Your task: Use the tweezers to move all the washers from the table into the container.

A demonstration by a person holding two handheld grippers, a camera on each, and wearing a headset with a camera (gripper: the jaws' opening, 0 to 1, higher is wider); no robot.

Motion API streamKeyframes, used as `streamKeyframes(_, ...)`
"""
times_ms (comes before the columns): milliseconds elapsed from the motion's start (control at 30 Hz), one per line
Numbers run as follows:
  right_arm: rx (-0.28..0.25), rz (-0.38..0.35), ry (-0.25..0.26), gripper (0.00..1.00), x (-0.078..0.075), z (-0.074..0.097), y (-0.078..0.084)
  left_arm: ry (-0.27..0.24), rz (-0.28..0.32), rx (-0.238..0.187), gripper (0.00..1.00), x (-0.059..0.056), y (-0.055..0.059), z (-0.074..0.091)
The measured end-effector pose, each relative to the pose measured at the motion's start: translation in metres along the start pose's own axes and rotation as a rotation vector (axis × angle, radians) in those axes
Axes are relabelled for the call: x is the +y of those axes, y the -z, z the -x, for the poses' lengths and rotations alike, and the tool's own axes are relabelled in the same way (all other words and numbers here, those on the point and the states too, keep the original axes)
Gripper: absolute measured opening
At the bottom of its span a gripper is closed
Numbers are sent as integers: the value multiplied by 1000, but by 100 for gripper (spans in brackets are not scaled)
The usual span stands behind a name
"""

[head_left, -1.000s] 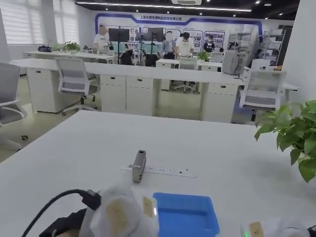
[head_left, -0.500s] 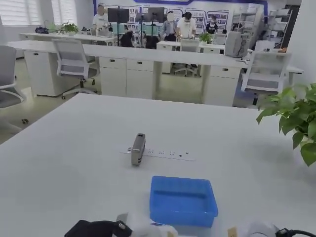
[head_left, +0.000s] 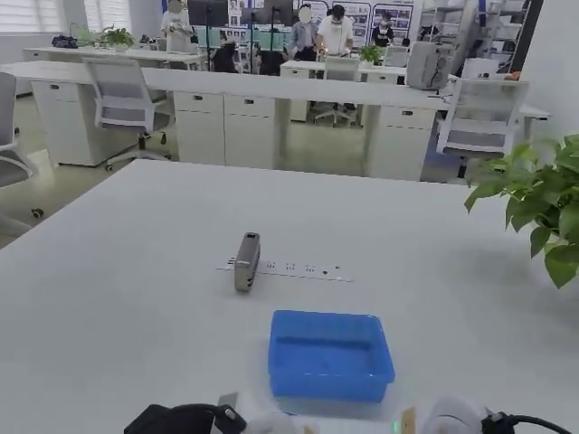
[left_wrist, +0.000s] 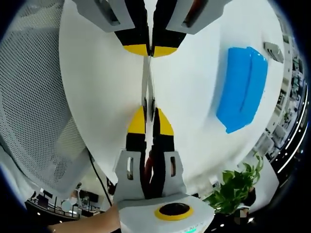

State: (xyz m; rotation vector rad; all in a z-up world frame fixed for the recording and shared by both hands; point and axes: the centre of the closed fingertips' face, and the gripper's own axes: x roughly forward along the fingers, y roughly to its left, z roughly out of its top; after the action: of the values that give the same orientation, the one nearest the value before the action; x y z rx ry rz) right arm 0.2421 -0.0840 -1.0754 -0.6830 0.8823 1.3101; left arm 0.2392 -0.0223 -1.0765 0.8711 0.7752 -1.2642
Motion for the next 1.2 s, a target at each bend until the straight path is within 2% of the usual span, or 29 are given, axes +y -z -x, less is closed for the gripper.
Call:
streamKeyframes(100, -56, -95, -2, 13, 2, 9, -4, 7, 13, 10, 0, -1, 2, -1)
streamKeyframes(233, -162, -212, 54, 20, 3, 34, -12, 7, -2, 22, 0, -1, 4, -2)
streamKeyframes(333, -285, -334, 120, 24, 4, 59, -21, 19, -15, 26, 0, 0, 3, -2)
streamKeyframes(400, -324, -394, 160, 28, 3, 70, -21, 28, 34, 32, 0, 0, 4, -2)
streamKeyframes(567, -437, -539, 349, 39, -5, 105, -12, 23, 54, 25, 0, -1, 4, -2)
streamKeyframes(633, -460, -564, 407, 42, -8, 115, -9, 20, 68, 10, 0, -1, 5, -1)
streamKeyframes(667, -469, -580, 419, 44, -7, 118, -7, 19, 76, 1, 0, 0, 5, -1)
streamKeyframes(733, -486, -617, 434, 52, -5, 125, -5, 19, 102, -16, 0, 0, 5, -1)
streamKeyframes(833, -521, -637, 505, 64, -8, 138, -2, 15, 157, -29, 0, 1, 4, -2)
streamKeyframes(933, -524, -651, 541, 72, -6, 144, 3, -4, 182, -36, 1, 1, 4, -2)
streamKeyframes(1033, -518, -660, 542, 75, -2, 142, 6, -20, 234, -44, 2, 1, 4, -2)
streamKeyframes(1133, -485, -677, 577, 84, -2, 137, 15, -39, 252, -47, 4, 2, 4, -2)
streamKeyframes(1200, -482, -681, 600, 90, -3, 138, 18, -68, 289, -51, 7, 6, 6, -1)
